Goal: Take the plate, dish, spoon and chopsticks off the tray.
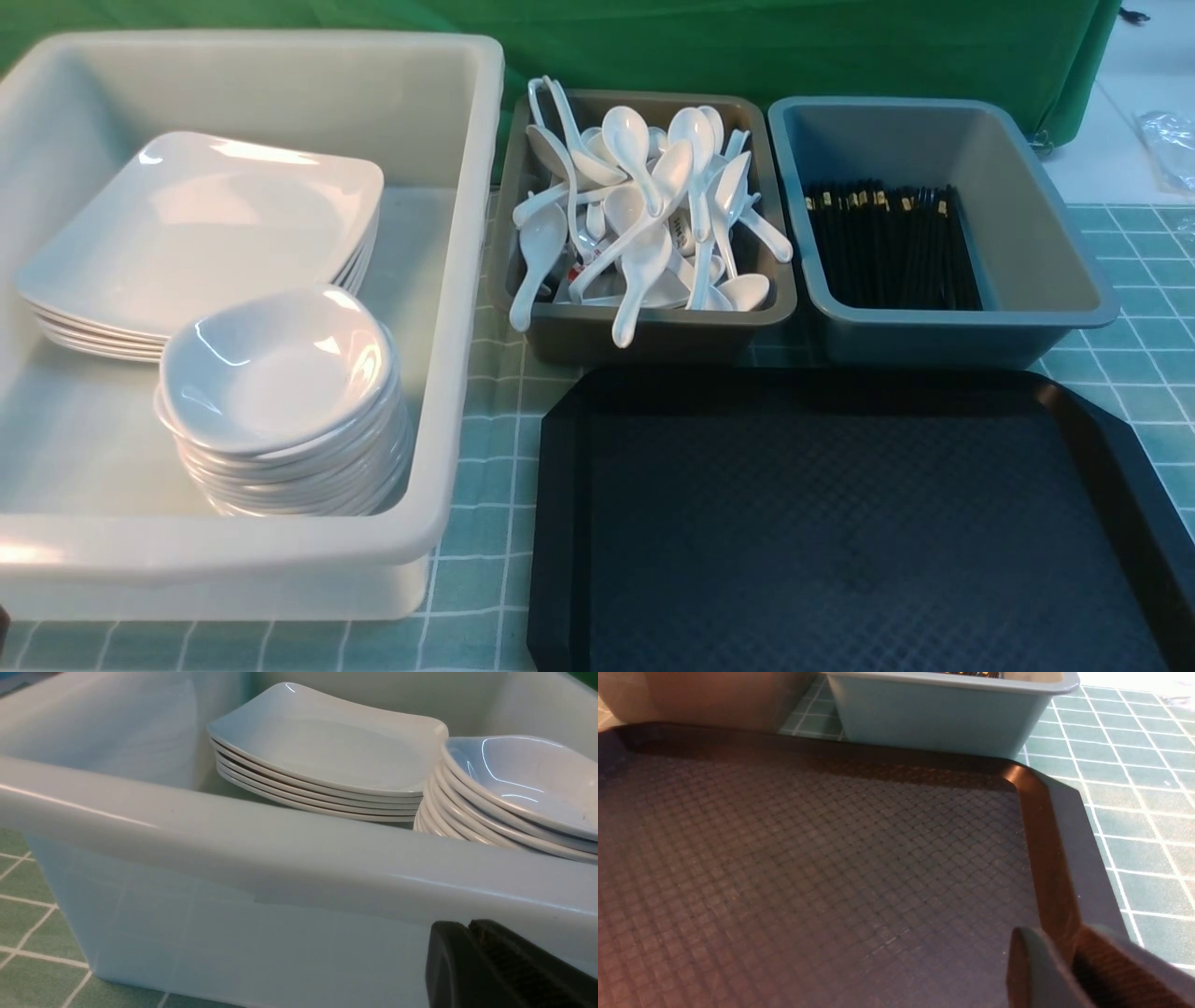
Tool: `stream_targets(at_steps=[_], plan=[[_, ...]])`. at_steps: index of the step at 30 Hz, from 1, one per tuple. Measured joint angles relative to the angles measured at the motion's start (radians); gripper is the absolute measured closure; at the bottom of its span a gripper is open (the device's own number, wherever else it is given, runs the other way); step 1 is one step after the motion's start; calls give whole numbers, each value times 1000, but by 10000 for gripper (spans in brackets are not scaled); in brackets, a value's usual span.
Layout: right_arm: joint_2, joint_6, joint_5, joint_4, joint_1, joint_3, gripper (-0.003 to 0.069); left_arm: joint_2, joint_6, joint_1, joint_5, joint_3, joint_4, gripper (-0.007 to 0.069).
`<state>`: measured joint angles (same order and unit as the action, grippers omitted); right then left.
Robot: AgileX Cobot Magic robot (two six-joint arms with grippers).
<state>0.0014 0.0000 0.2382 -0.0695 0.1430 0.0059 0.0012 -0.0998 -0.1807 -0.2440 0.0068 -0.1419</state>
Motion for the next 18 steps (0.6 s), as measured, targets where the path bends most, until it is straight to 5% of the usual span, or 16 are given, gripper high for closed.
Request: stream_targets(at_steps=[18], plan=[[0,0,0,0,0,0,444,0,0,0,0,0,-1,611]])
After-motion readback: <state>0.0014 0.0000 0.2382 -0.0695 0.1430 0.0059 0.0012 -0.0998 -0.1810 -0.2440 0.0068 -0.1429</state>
